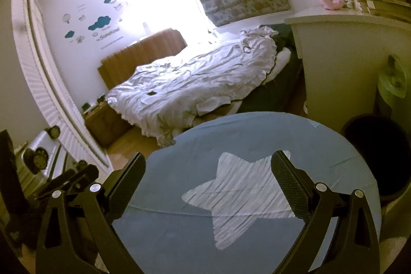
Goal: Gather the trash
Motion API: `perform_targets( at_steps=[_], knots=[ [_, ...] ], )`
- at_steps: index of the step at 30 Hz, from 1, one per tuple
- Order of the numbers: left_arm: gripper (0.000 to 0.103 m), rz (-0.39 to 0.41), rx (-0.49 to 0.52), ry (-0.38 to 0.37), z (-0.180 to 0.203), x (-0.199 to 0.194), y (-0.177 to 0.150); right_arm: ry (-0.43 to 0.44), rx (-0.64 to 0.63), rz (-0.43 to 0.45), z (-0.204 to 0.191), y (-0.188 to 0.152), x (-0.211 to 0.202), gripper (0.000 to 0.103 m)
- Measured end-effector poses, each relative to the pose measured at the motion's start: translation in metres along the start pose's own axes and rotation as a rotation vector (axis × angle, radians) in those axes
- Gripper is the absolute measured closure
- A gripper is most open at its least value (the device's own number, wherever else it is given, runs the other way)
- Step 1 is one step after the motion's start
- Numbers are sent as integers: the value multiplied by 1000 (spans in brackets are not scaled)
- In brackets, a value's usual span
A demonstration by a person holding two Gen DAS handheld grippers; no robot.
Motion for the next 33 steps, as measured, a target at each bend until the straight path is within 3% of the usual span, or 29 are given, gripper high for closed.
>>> perform_targets(
  at_steps=[33],
  knots=[
    [5,-9,-21,17,-11,2,-1,-3,-2,-32,-4,-14,4,7]
  ],
)
Point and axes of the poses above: each gripper's, at about its wrist camera, not at the fingertips, and x roughly the way its jaws point, z to its right, y to its top, the point moved 9 cm from there along x, roughly the way its jaws point, and after that the axes turned 8 degrees about -x, right-handed, at the moved point
